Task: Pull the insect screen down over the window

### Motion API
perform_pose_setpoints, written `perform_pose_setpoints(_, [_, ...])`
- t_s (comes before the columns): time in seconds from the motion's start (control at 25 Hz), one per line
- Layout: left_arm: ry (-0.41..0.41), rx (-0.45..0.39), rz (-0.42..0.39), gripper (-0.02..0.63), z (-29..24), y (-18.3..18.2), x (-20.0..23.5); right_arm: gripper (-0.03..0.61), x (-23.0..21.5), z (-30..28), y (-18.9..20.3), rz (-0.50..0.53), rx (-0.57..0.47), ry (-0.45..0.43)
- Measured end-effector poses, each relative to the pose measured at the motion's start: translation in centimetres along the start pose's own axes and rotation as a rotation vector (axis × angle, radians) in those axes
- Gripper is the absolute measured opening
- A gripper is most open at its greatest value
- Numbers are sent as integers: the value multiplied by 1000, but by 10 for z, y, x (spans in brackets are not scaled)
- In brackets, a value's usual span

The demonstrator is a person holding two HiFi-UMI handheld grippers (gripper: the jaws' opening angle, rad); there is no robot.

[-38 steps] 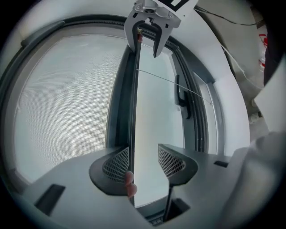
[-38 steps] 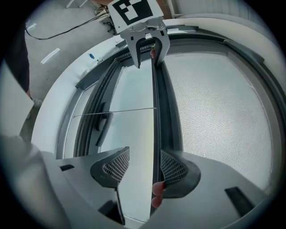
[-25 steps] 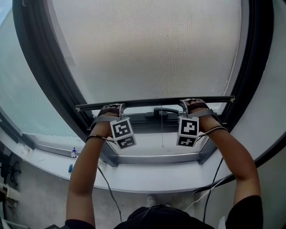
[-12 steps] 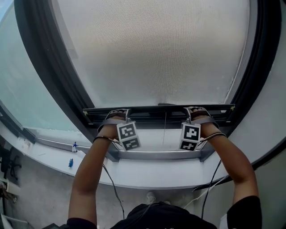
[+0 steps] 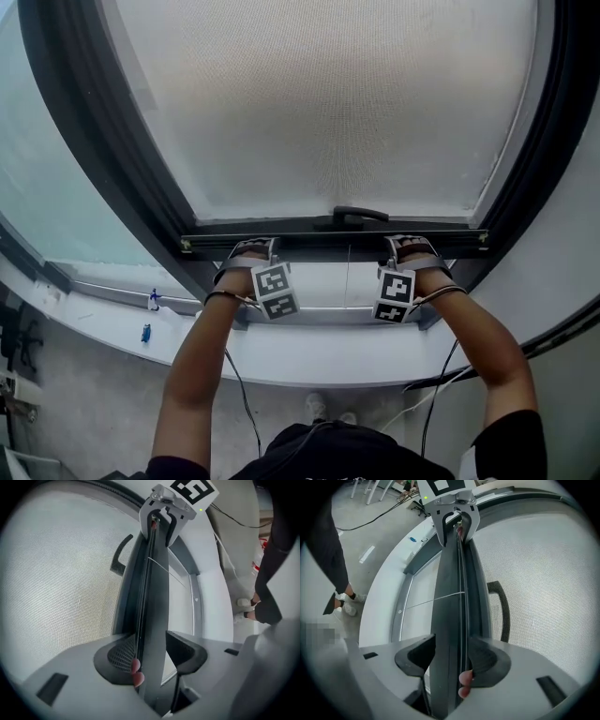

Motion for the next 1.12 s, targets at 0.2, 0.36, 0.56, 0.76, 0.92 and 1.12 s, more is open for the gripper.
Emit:
perform_pose_setpoints(0.2, [1,-3,-2,199,-2,0,1,219,0,-4,0,-30,-5,8])
perform_pose_setpoints(0.36, [14,0,-23,199,0,2,-5,219,1,0,-3,-37,8,-7])
perform_pose_setpoints(0.56, [36,41,-51,199,4,8,-8,219,4,7,-3,-42,28,-49])
perform_pose_setpoints(0.76, [26,87,-75,192,-4,6,-9,219,10,-1,0,-30,61,-93])
perform_pose_setpoints(0.92, [0,75,-67,179,-5,7,-12,219,14,-1,-6,-62,26,-47])
perform_pose_setpoints(1.12, [9,75,-58,179,-5,6,-11,219,12,-7,-6,-67,27,1])
Point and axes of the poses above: the fingertips, and each gripper's own axes: z backward along the fingers, x to its left, y out of its underside, the point moved 5 cm from there along z, backward along the fingers, and after that the axes turned 11 degrees about x, right-handed, at the moved point
